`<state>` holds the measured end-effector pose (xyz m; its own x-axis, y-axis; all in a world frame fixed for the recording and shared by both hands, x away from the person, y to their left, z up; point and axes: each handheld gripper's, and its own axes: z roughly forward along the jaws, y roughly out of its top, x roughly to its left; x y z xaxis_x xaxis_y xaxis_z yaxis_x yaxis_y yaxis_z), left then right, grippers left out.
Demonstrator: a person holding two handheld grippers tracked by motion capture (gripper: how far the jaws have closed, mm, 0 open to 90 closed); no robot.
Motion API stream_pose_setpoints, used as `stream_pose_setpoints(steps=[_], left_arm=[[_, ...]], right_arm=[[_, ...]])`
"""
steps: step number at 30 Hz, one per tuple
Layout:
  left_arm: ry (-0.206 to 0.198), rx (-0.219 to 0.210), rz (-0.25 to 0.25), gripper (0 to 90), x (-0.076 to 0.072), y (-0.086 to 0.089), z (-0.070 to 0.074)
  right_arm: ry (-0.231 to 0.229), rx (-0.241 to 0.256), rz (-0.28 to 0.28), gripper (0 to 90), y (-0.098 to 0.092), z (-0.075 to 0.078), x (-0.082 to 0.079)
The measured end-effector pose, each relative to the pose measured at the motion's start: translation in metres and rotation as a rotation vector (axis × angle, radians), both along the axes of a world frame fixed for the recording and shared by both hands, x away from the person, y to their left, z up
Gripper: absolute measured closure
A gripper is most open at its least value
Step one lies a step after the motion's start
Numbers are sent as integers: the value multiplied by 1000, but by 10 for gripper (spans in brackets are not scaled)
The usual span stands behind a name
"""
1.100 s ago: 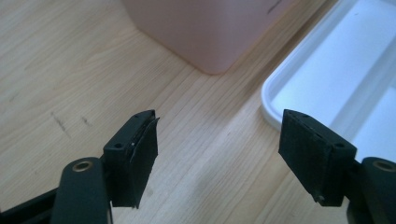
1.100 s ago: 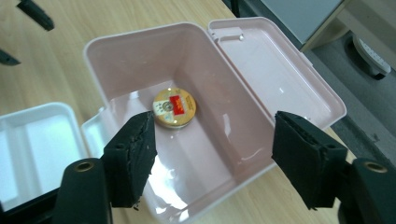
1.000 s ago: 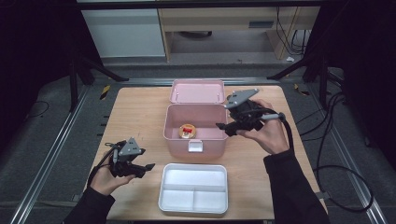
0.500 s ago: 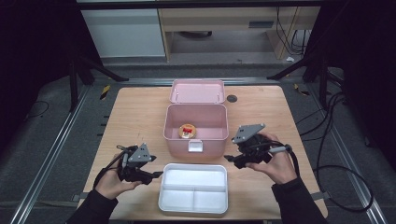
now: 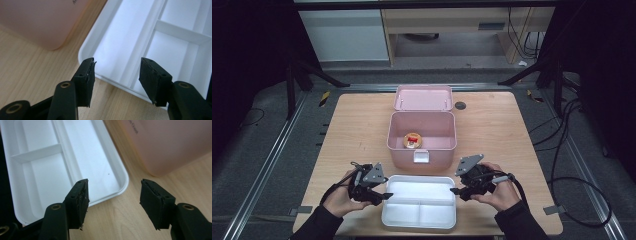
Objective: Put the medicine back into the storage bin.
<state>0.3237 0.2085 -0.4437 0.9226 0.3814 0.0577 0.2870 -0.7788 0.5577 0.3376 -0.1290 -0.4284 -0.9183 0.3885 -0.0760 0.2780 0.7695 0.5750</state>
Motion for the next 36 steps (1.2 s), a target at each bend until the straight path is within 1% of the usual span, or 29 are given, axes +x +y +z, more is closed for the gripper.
stream_pose_setpoints(steps=[2, 4, 6, 9, 12, 13, 14, 18, 21, 26, 30, 36], left_arm=[[12, 7, -12, 472, 0, -2, -3], [17, 26, -31, 478, -1, -6, -7], [27, 35, -42, 489, -2, -9, -9], [34, 51, -61, 520, -3, -12, -12], [40, 62, -82, 542, -3, -13, -14], [43, 71, -89, 552, -3, -14, -15], [45, 74, -91, 567, -3, -14, -16], [51, 94, -115, 598, -4, -19, -20], [53, 114, -131, 625, -3, -21, -22], [71, 138, -151, 687, -2, -25, -27], [77, 147, -160, 740, 0, -27, -28], [87, 156, -167, 791, 2, -28, -30]], right_arm=[[11, -6, 10, 421, 2, -5, -2], [25, -11, 24, 429, 5, -11, -4], [42, -15, 40, 436, 9, -16, -5], [64, -36, 70, 457, 15, -25, -8], [84, -42, 81, 469, 19, -31, -10], [78, -35, 87, 487, 19, -32, -10], [98, -34, 91, 500, 21, -33, -11], [107, -47, 118, 536, 25, -37, -12], [111, -60, 130, 576, 27, -39, -13], [128, -90, 149, 653, 32, -43, -13], [139, -117, 163, 714, 36, -45, -13], [142, -137, 170, 766, 38, -48, -10]])
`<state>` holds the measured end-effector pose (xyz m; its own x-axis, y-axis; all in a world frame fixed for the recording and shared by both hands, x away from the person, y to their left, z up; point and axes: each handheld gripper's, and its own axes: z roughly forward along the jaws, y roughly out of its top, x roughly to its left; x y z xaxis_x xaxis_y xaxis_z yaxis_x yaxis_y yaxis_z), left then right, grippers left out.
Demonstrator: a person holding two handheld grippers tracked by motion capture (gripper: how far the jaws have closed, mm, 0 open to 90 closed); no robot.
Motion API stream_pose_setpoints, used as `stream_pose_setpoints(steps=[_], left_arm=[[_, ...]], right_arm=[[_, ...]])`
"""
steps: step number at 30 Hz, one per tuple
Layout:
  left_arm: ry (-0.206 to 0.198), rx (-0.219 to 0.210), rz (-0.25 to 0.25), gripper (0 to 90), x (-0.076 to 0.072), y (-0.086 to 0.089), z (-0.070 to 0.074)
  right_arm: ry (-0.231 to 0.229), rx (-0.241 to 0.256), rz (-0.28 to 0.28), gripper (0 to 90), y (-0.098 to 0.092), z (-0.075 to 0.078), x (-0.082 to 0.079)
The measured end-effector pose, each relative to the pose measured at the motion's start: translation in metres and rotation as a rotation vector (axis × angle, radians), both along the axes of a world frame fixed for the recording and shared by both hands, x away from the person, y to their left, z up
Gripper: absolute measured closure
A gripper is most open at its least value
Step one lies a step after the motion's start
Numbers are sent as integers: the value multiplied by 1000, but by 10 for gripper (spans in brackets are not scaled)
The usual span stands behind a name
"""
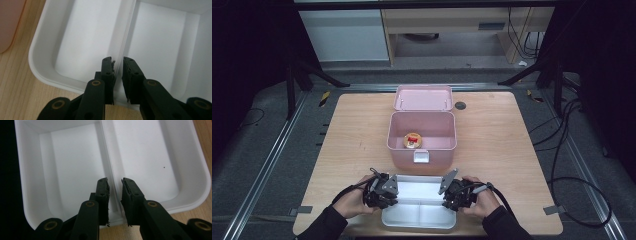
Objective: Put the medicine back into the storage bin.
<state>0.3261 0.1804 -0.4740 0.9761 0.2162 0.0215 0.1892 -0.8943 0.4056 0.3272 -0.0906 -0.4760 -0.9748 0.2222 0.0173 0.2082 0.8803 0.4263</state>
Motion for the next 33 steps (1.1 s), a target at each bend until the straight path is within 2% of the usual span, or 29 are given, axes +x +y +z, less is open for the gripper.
stream_pose_setpoints(steps=[8, 16, 23, 28, 33], left_arm=[[16, 0, -15, 824, 2, -1, -1], [39, 0, -63, 860, 1, -3, 2], [44, -17, -104, 875, -3, -2, 17], [43, -33, -119, 877, -6, -1, 31], [37, -24, -134, 880, -6, -3, 47]], right_arm=[[28, -14, -10, 822, 2, -2, 6], [41, -34, 15, 836, 3, -1, 9], [49, -33, 34, 843, 1, 10, 6], [48, -30, 44, 847, 0, 23, 0], [46, -9, 48, 848, -3, 35, -1]])
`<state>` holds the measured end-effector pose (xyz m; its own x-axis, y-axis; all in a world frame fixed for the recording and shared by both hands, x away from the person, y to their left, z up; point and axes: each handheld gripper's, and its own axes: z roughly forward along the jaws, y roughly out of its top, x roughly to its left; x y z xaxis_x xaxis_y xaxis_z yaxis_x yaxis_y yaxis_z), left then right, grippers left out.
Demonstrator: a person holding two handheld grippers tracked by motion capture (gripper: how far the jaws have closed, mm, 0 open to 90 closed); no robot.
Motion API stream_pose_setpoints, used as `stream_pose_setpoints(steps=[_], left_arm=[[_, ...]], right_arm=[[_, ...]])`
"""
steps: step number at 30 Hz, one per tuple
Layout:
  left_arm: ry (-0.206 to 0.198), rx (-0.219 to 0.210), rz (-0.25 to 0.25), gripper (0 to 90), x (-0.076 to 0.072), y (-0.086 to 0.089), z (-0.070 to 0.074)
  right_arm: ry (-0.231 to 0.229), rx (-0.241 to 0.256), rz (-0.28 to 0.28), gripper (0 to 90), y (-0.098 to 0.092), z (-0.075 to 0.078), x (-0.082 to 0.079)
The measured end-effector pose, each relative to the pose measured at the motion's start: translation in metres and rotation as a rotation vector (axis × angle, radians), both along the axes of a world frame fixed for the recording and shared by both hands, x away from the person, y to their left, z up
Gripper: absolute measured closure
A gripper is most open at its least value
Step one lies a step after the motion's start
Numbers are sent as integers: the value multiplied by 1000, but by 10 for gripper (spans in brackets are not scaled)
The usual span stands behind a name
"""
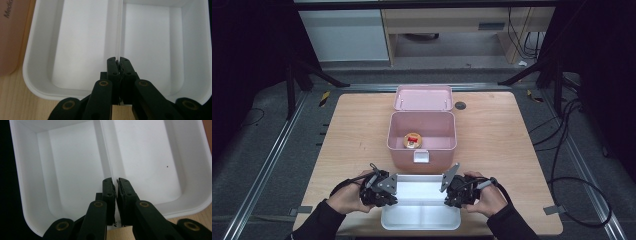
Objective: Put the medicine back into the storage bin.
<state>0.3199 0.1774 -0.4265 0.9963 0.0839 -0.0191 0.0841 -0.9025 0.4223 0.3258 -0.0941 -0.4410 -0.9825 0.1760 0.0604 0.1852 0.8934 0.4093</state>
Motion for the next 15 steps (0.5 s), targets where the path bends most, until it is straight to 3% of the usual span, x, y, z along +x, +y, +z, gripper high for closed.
stream_pose_setpoints(steps=[8, 15], left_arm=[[-10, -14, -22, 885, -4, -1, 29], [-37, 15, -29, 885, -2, -3, 60]], right_arm=[[-18, 30, 7, 852, -6, 30, -4], [-45, 43, 28, 861, -6, 58, -8]])
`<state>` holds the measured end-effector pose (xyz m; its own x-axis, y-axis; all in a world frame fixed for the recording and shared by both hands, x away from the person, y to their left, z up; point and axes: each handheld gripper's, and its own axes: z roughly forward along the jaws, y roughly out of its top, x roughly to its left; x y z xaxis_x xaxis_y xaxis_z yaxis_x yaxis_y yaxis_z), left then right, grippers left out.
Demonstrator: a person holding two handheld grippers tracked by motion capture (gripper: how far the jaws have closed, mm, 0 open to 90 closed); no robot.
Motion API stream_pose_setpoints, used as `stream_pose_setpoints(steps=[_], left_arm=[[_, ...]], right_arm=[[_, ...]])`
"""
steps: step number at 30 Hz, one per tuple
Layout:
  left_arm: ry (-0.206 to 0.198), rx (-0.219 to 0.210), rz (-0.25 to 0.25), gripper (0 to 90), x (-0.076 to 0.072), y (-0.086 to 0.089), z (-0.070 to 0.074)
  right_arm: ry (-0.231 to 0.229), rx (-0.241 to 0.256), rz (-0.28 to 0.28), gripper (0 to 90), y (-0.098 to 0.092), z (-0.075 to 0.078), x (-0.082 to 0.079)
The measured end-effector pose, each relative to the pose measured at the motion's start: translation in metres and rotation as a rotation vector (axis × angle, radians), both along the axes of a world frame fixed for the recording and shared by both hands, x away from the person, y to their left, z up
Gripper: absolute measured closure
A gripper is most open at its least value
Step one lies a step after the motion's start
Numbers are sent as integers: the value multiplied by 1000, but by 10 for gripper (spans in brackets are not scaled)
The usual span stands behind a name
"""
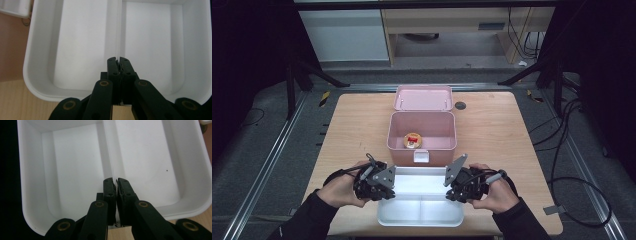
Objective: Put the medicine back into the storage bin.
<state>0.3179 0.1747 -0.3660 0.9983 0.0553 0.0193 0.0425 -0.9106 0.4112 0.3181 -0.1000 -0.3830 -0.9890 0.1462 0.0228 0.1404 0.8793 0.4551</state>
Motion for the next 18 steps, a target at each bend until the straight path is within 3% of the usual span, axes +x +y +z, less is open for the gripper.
stream_pose_setpoints(steps=[8, 12, 18], left_arm=[[-32, -2, -8, 887, 16, -2, 29], [-65, 5, -14, 888, 34, -4, 42], [-69, 13, -9, 888, 62, -4, 52]], right_arm=[[-31, 7, -2, 860, -2, 34, 16], [-60, 4, -11, 856, -4, 51, 31], [-88, 25, -11, 857, -4, 69, 57]])
